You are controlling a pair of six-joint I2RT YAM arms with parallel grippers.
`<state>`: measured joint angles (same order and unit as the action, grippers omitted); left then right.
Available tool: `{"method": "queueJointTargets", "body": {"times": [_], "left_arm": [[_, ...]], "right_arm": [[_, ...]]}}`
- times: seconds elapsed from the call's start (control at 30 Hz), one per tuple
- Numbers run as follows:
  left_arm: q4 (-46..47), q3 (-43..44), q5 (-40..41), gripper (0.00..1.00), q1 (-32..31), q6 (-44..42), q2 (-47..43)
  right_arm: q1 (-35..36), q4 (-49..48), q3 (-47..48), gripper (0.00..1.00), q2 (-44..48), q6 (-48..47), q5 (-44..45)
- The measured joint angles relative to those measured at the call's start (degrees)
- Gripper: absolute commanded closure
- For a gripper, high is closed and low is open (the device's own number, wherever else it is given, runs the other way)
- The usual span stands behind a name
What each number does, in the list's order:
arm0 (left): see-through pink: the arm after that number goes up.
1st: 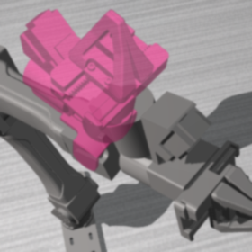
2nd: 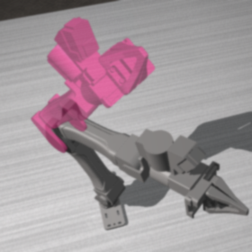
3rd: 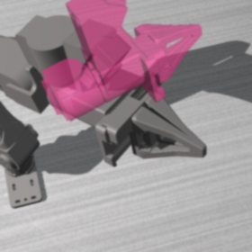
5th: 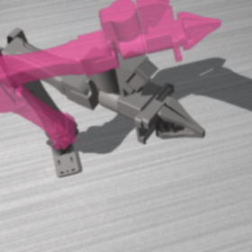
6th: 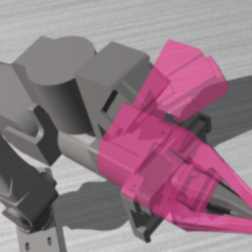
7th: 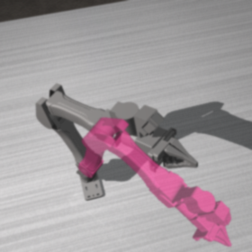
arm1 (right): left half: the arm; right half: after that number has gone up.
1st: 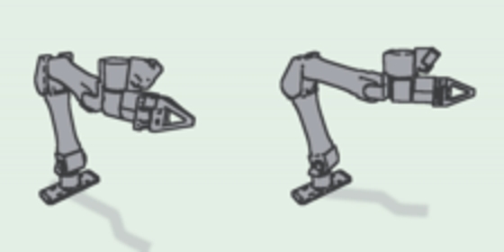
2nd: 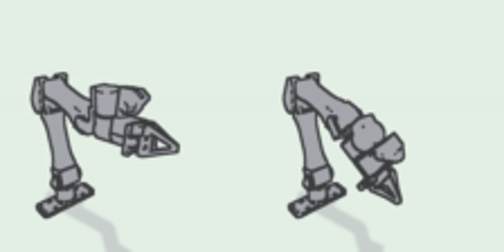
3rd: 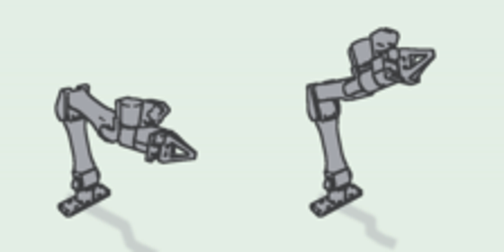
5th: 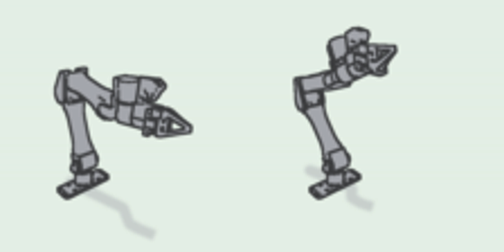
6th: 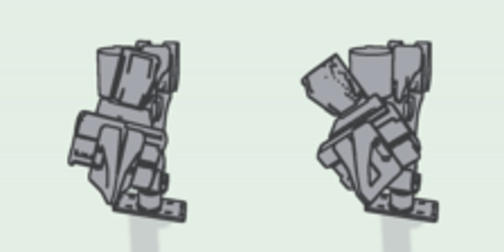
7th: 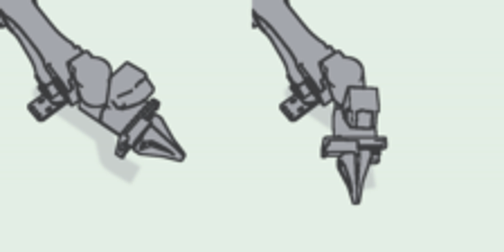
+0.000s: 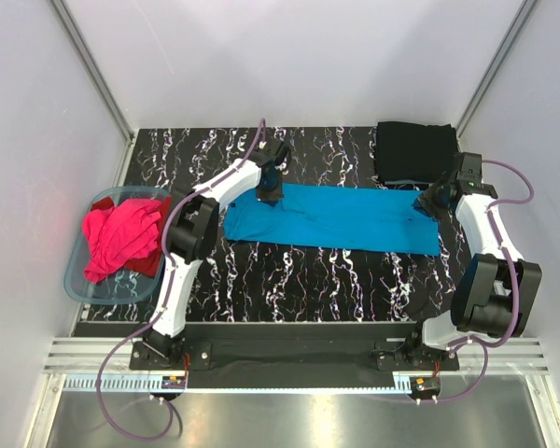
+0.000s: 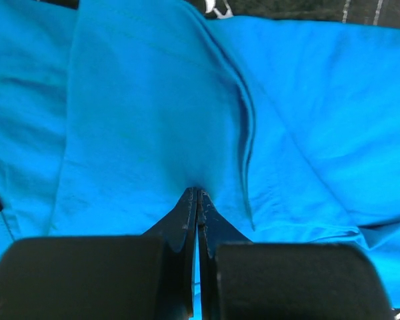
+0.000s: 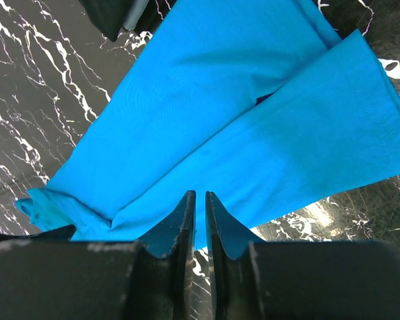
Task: Fold and stack the t-shirts
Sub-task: Fold the tshirt
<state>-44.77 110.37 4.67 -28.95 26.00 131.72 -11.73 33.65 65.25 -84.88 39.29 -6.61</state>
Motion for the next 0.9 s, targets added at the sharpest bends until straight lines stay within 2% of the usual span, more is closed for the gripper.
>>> {"method": "queueJointTargets", "body": {"times": [0.53, 0.9], "left_arm": [[2.2, 3.5, -4.5, 1.00, 0.0, 0.6, 0.3], [2.4, 3.8, -4.8, 1.00, -0.1, 1.3, 2.7]], "right_arm": [[0.0, -0.5, 0.0, 0.82, -0.5, 0.0, -0.6], [0.0, -0.9, 0.1, 0.81, -0.5, 0.0, -0.5]]}}
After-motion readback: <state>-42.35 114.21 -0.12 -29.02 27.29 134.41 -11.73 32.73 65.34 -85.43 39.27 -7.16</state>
